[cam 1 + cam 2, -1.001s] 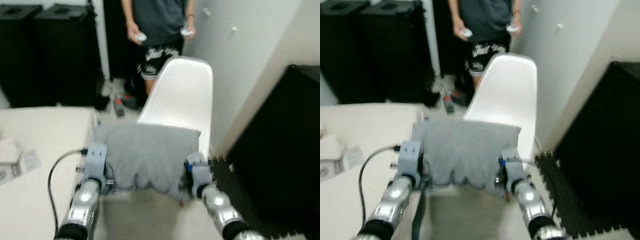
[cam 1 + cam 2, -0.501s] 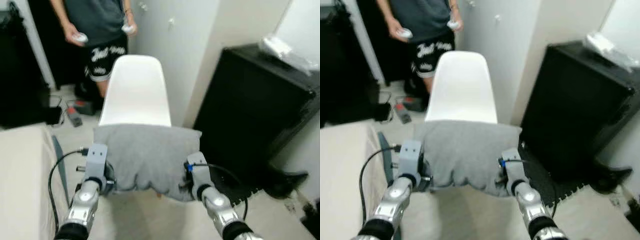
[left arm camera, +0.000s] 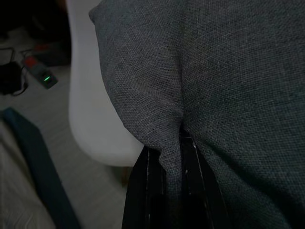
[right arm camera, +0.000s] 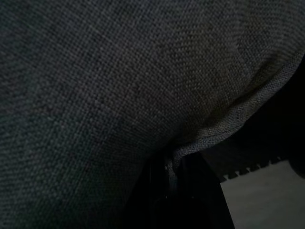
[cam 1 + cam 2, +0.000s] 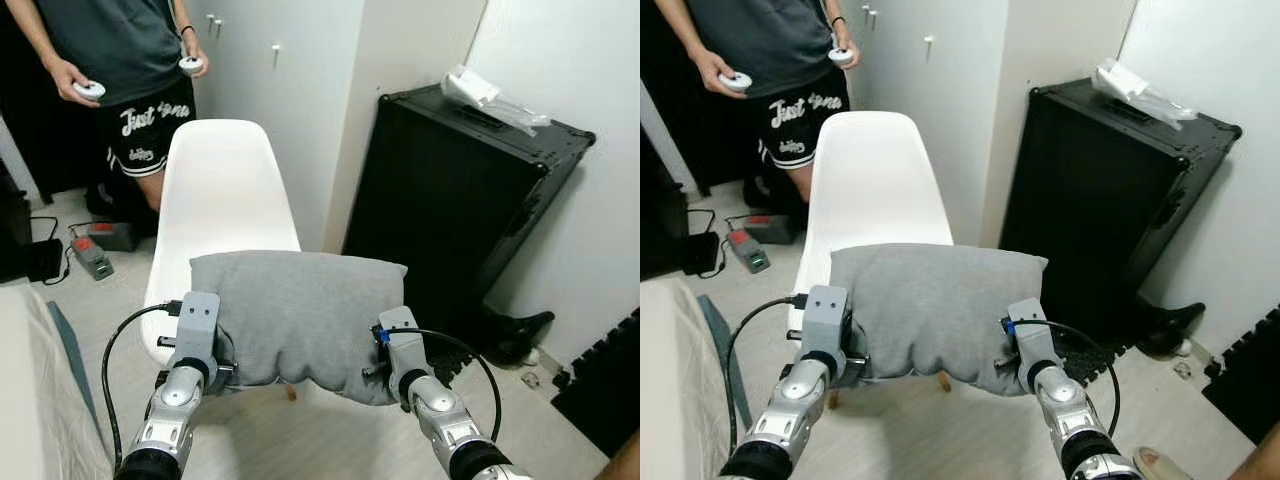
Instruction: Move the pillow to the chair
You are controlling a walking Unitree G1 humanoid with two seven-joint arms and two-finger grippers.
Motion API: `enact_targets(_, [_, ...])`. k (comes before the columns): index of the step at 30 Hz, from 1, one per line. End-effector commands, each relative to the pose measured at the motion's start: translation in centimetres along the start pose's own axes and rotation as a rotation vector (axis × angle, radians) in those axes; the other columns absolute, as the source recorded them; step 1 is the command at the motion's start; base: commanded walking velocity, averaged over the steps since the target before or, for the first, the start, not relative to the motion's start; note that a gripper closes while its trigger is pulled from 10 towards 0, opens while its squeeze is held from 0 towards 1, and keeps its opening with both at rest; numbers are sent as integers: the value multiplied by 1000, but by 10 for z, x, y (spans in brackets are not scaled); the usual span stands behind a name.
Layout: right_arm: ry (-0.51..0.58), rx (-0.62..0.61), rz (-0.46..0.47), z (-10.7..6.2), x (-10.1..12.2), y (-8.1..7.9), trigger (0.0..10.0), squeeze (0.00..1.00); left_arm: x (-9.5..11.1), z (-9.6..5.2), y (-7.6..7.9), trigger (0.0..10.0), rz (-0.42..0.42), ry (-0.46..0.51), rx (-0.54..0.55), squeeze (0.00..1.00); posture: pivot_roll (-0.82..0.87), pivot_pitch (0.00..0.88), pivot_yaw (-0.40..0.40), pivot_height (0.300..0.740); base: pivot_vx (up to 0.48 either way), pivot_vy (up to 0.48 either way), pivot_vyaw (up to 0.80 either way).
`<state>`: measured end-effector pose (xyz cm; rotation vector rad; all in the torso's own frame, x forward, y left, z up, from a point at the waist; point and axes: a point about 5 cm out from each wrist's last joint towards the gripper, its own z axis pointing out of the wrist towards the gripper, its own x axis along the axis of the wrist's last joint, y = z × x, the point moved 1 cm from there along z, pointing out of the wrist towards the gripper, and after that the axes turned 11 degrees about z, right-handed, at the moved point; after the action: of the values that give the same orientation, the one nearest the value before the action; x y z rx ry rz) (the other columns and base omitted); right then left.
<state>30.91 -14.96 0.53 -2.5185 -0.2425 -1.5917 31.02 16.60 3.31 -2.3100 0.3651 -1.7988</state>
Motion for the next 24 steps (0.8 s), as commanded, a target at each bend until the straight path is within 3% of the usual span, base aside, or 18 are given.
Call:
enact_targets(1, [37, 28, 0, 4, 11, -6, 10000, 0, 7, 0, 8, 10000, -8, 31, -25, 0, -34, 35, -53, 716, 0, 0, 0])
enact_targets(8, [50, 42, 12, 4, 13, -6, 10000, 0, 12, 1, 6, 10000, -62, 52, -16, 0, -39, 48, -52, 716, 0, 0, 0])
enact_targets(24, [49, 40, 20, 2, 11, -4, 10000, 0, 13, 2, 7, 10000, -90, 49, -21, 0, -50, 60, -45, 716, 319, 0, 0])
